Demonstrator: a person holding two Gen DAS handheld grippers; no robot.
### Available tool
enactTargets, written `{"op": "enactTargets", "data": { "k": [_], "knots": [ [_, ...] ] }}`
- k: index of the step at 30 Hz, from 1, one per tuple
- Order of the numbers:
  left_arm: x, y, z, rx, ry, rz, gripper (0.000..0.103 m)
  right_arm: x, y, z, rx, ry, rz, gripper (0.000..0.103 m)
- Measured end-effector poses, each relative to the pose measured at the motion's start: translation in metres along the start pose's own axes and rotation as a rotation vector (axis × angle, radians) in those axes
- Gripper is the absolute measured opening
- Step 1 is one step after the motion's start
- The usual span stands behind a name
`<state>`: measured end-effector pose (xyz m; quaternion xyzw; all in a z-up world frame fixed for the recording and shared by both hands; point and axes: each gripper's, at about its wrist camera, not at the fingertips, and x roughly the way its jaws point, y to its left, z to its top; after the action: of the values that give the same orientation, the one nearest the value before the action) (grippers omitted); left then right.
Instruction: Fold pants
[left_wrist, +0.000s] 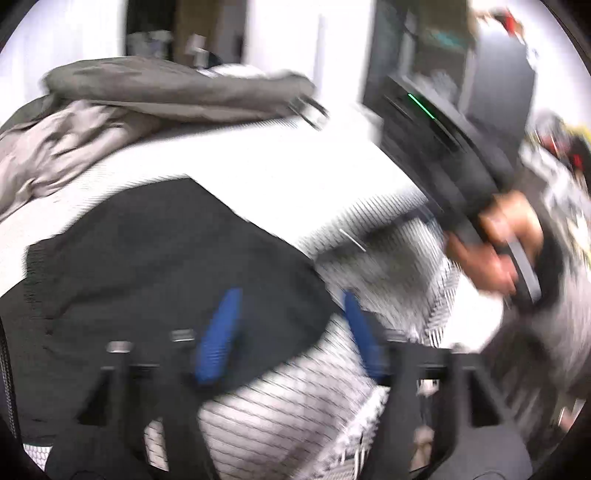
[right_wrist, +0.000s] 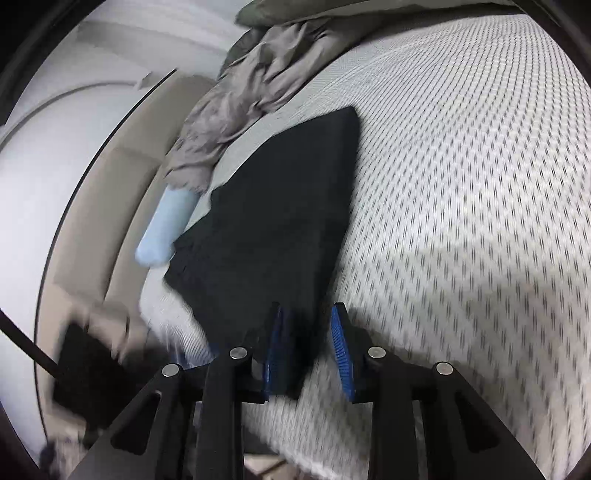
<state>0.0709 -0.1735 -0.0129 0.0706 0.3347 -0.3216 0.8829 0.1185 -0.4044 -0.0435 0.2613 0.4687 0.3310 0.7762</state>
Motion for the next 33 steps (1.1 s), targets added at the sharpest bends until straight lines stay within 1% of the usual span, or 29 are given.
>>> {"op": "enactTargets", "data": {
  "k": [1, 3, 5, 7, 8, 9, 10, 11, 12, 14, 17, 20, 21, 22, 23, 24, 25, 26, 28, 29, 30, 31, 32, 33],
  "knots": [
    [0.0, 0.015, 0.006, -0.053, -0.019, 0.032, 0.07, -0.003, 0.003, -0.007, -0.023, 0.014, -0.007, 0.027],
    [0.012, 0.038, 0.017, -0.139, -0.025, 0.074, 0.07, 0.0, 0.008, -0.017, -0.057, 0.045, -0.002, 0.027],
    [0.029, 0.048, 0.023, -0.175, -0.008, 0.102, 0.069, 0.01, 0.014, -0.025, -0.077, 0.071, 0.026, 0.027],
    [0.055, 0.053, 0.029, -0.169, 0.042, 0.119, 0.067, 0.023, 0.02, -0.029, -0.106, 0.082, 0.02, 0.027],
    [0.065, 0.055, 0.03, -0.165, 0.066, 0.136, 0.067, 0.03, 0.025, -0.029, -0.127, 0.078, 0.014, 0.021],
    [0.08, 0.054, 0.028, -0.165, 0.108, 0.169, 0.065, 0.032, 0.026, -0.034, -0.145, 0.078, 0.007, 0.013],
    [0.091, 0.055, 0.025, -0.179, 0.137, 0.189, 0.064, 0.035, 0.029, -0.039, -0.175, 0.092, -0.011, 0.004],
    [0.1, 0.058, 0.022, -0.193, 0.162, 0.192, 0.064, 0.038, 0.035, -0.04, -0.218, 0.1, -0.037, 0.003],
    [0.106, 0.06, 0.02, -0.205, 0.168, 0.186, 0.064, 0.037, 0.043, -0.044, -0.262, 0.098, -0.051, 0.003],
    [0.111, 0.059, 0.022, -0.2, 0.157, 0.181, 0.064, 0.034, 0.05, -0.054, -0.308, 0.118, -0.052, 0.003],
    [0.115, 0.059, 0.023, -0.209, 0.161, 0.185, 0.064, 0.034, 0.043, -0.064, -0.272, 0.161, -0.009, 0.002],
    [0.114, 0.058, 0.025, -0.208, 0.168, 0.203, 0.064, 0.031, 0.035, -0.074, -0.262, 0.206, 0.0, 0.003],
    [0.106, 0.058, 0.023, -0.214, 0.173, 0.205, 0.064, 0.024, 0.031, -0.078, -0.249, 0.225, 0.002, 0.003],
    [0.102, 0.056, 0.025, -0.22, 0.179, 0.2, 0.064, 0.013, 0.029, -0.082, -0.255, 0.22, -0.007, 0.005],
    [0.096, 0.052, 0.026, -0.224, 0.182, 0.179, 0.064, 0.001, 0.028, -0.08, -0.259, 0.176, -0.032, 0.007],
    [0.088, 0.048, 0.027, -0.22, 0.172, 0.139, 0.064, -0.008, 0.025, -0.078, -0.249, 0.142, -0.03, 0.007],
    [0.079, 0.041, 0.028, -0.207, 0.153, 0.111, 0.064, -0.021, 0.021, -0.075, -0.229, 0.101, -0.017, 0.011],
    [0.07, 0.033, 0.03, -0.184, 0.132, 0.092, 0.064, -0.034, 0.013, -0.071, -0.199, 0.054, -0.013, 0.02],
    [0.062, 0.006, 0.029, -0.086, 0.111, 0.051, 0.069, -0.049, -0.004, -0.057, -0.101, -0.046, -0.022, 0.031],
    [0.062, -0.003, 0.027, -0.044, 0.114, 0.042, 0.07, -0.052, -0.011, -0.051, -0.062, -0.078, -0.016, 0.032],
    [0.069, -0.016, 0.02, 0.009, 0.145, 0.041, 0.07, -0.053, -0.016, -0.045, -0.036, -0.099, -0.016, 0.032],
    [0.077, -0.023, 0.015, 0.041, 0.175, 0.042, 0.07, -0.051, -0.02, -0.039, -0.014, -0.111, -0.017, 0.032],
    [0.084, -0.028, 0.01, 0.067, 0.201, 0.051, 0.07, -0.044, -0.022, -0.033, 0.003, -0.108, -0.013, 0.033],
    [0.09, -0.031, 0.004, 0.088, 0.208, 0.08, 0.07, -0.037, -0.024, -0.027, 0.013, -0.101, -0.009, 0.034]
  ]
}}
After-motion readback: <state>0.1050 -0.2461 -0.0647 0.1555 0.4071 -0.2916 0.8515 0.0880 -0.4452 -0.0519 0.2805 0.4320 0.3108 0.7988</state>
